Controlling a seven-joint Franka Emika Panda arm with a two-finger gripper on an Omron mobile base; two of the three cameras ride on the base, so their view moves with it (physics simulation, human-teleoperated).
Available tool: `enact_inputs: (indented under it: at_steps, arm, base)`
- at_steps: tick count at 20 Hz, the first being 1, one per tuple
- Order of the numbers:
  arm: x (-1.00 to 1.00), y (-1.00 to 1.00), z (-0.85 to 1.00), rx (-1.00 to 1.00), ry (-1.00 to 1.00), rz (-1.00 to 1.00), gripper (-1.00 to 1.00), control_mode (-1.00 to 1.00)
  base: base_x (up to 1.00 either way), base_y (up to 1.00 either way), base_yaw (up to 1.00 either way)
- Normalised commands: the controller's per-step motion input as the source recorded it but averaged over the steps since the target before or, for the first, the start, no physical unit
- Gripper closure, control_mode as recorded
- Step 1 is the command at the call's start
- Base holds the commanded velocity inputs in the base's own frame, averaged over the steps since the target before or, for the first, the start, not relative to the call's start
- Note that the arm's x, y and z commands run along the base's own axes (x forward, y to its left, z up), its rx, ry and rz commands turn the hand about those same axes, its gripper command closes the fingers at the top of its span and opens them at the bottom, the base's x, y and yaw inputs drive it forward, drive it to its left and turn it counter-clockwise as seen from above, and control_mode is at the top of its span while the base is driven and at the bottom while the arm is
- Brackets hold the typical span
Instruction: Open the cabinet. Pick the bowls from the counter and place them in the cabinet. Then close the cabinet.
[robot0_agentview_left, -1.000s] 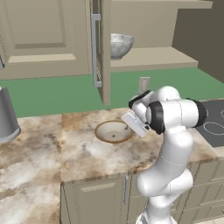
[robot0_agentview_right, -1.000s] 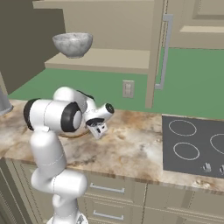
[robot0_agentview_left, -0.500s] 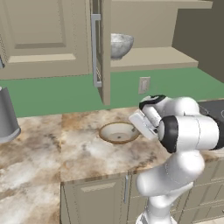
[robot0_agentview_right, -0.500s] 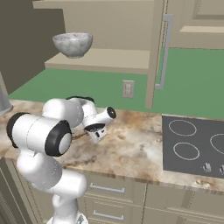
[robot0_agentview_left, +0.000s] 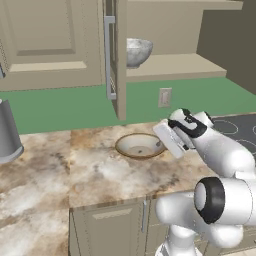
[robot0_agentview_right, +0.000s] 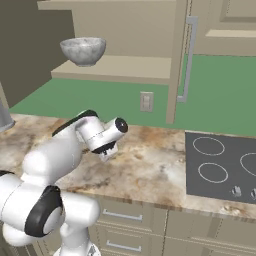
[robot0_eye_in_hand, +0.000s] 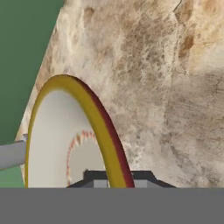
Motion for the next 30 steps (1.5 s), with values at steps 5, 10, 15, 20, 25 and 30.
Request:
enact_inputs:
  at_steps: [5,10,15,20,25,30]
  arm:
    - [-0.39,-0.15,0.56,0.00,0.04,-0.26,1.00,-1.00]
    - [-0.44,-0.21,0.41,0.00,0.13,-0.36,1.00,-1.00]
    - [-0.80,-0.23,0.58,0.00,0.01,-0.29,1.00,-1.00]
    - [-0.77,-0.14,0.58,0.00,0.02,-0.26,1.00,-1.00]
    - [-0.79,-0.02,0.59,0.00,0.03,-0.23,1.00,-1.00]
    - [-0.50,0.00,0.52,-0.03,0.08,-0.26,1.00,-1.00]
  base:
    - [0.00,0.00,0.00]
    - [0.00,0.00,0.00]
    - [0.00,0.00,0.00]
    - [0.00,0.00,0.00]
    - [0.00,0.00,0.00]
    - [0.00,0.00,0.00]
